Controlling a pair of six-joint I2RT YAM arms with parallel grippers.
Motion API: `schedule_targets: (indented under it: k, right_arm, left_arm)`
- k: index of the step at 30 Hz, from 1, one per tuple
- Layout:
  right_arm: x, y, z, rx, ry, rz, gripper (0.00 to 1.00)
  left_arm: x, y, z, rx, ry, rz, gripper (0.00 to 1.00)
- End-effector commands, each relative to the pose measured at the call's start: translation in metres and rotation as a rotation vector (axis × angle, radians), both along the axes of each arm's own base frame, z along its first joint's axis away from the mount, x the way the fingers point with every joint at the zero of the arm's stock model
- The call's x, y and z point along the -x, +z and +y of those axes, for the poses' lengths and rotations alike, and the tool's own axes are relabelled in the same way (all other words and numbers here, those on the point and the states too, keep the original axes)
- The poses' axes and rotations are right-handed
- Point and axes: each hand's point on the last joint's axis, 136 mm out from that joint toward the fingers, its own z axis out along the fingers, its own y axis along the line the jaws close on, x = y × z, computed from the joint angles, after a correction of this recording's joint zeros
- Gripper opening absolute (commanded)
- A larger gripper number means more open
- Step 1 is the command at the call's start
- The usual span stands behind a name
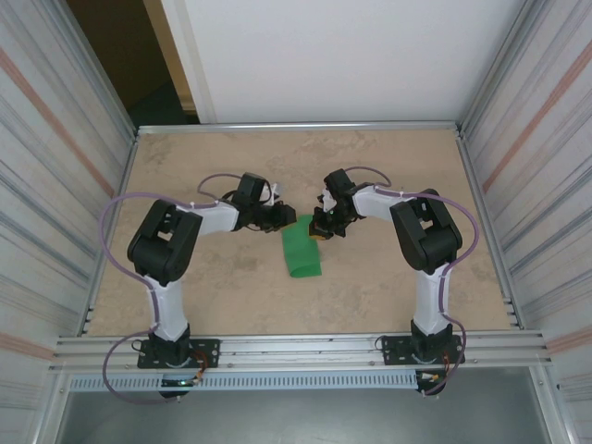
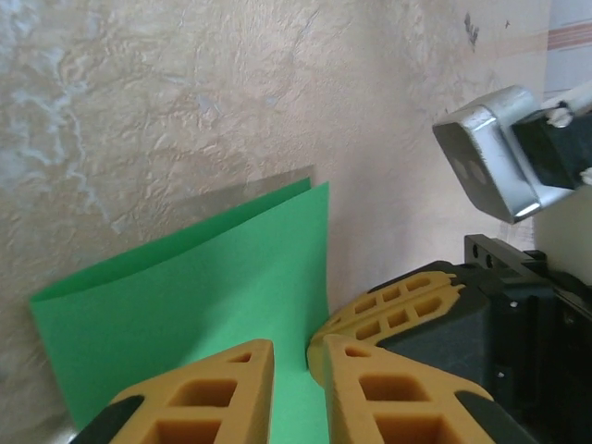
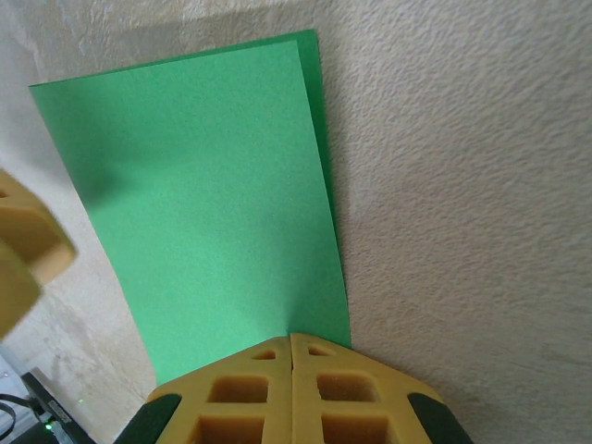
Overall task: Fold a paper plane with a square sheet of paper (pick it up from the middle)
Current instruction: First fold the square sheet of paper in half at the center of the table.
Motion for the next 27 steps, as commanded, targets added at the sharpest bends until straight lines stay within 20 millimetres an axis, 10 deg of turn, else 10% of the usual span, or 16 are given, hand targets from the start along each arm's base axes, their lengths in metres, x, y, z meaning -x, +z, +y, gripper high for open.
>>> schedule_targets:
  k: [1, 11, 18, 27]
  right_arm:
    - [0.051, -0.087, -0.073, 0.393, -0.023, 0.177, 0.00]
    - [0.057, -0.095, -0.079, 0.421, -0.023, 0.194, 0.00]
    - [0.057, -0.094, -0.075, 0.396, -0.041, 0.201, 0.00]
    - [0.059, -0.096, -0.072, 0.380, -0.061, 0.221, 0.00]
  left_arm:
    - [-0.007, -0.016, 0.006, -0.020, 0.032, 0.029, 0.22]
    - [-0.038, -0.045, 0.069, -0.214, 0.180, 0.061, 0.22]
    - [-0.054, 0.002, 0.062, -0.095, 0.162, 0.023, 0.23]
    - [0.041, 0.027, 0.004, -0.030, -0.014, 0.074, 0.18]
